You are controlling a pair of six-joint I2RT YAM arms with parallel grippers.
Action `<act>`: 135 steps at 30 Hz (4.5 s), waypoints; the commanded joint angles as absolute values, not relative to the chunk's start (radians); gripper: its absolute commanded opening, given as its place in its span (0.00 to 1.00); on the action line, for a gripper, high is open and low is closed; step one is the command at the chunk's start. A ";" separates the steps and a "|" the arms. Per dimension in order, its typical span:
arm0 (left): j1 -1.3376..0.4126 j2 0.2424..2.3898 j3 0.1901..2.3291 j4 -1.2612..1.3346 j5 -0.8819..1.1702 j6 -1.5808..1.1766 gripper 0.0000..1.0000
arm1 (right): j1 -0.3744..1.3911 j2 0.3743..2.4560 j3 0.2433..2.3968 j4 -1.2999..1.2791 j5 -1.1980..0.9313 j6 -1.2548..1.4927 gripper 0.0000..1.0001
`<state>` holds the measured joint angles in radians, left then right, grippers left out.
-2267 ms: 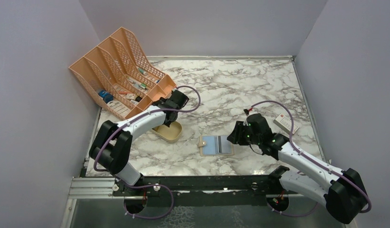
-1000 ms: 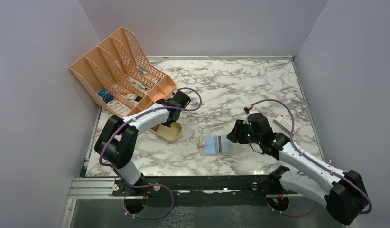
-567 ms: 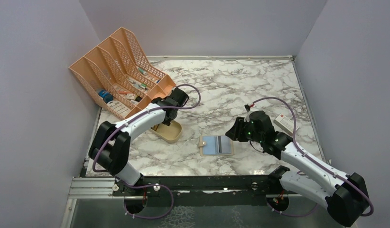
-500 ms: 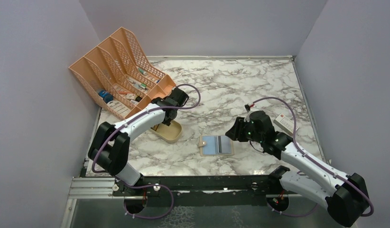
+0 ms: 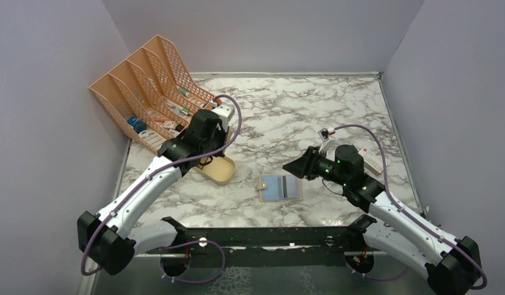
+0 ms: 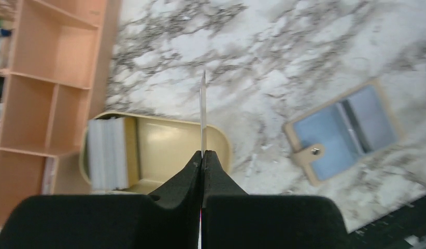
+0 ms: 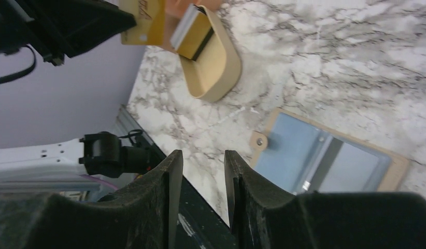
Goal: Put the credit cards into the card holder
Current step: Pick up the credit card from the storage box, then insert the credit card into the card holder.
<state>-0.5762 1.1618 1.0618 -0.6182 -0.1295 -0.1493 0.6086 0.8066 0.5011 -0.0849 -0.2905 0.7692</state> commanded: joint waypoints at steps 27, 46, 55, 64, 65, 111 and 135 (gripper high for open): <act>-0.587 0.958 0.458 0.457 0.726 -1.047 0.00 | 0.615 0.995 0.400 0.488 -0.541 1.000 0.39; -0.596 1.033 0.428 0.476 0.755 -1.057 0.29 | 0.615 0.936 0.347 0.464 -0.433 1.000 0.01; -0.597 1.104 0.557 0.100 0.649 -0.773 0.46 | 0.615 0.903 0.365 0.185 -0.286 0.853 0.01; -0.608 1.117 0.612 -0.065 0.473 -0.646 0.34 | 0.615 1.024 0.443 0.021 -0.148 0.719 0.01; -0.611 1.126 0.612 -0.072 0.470 -0.646 0.32 | 0.614 1.048 0.458 -0.005 -0.145 0.706 0.01; -0.851 1.455 0.532 0.094 0.219 -0.728 0.00 | 0.434 1.303 0.436 0.120 -0.424 0.552 0.01; -0.852 1.447 0.521 0.108 0.205 -0.745 0.00 | 0.434 1.272 0.391 0.082 -0.414 0.631 0.01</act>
